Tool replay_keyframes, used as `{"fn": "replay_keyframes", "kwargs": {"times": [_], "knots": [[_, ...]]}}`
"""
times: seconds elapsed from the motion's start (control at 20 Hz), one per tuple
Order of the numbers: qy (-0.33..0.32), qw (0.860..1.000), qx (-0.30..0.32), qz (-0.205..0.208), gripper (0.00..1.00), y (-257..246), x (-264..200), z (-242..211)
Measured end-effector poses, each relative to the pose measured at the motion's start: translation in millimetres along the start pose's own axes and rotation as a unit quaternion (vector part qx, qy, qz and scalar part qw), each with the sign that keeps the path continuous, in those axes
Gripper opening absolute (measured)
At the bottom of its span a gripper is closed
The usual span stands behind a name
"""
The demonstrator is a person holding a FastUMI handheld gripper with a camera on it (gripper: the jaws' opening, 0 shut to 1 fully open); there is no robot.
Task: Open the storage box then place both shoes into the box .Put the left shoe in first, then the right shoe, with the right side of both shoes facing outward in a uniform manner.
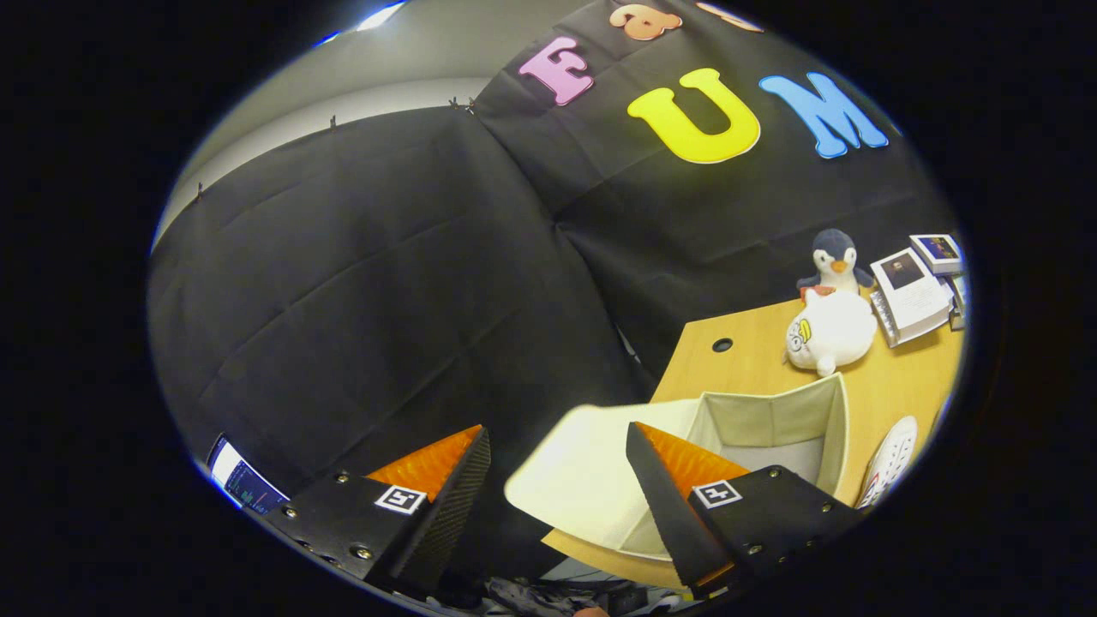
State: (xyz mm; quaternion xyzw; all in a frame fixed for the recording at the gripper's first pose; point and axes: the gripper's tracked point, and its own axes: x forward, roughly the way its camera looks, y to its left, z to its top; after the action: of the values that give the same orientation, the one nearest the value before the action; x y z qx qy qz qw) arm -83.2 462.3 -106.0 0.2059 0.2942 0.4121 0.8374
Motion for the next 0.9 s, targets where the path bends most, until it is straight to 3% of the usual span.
{"fn": "replay_keyframes", "kwargs": {"times": [0.3,0.55,0.9], "knots": [[-0.025,0.996,-0.057,-0.069,0.97,-62,-47,29],[-0.036,0.990,-0.068,-0.119,0.97,-112,-84,44],[-0.027,0.973,-0.095,-0.207,0.97,-195,-131,40]]}}
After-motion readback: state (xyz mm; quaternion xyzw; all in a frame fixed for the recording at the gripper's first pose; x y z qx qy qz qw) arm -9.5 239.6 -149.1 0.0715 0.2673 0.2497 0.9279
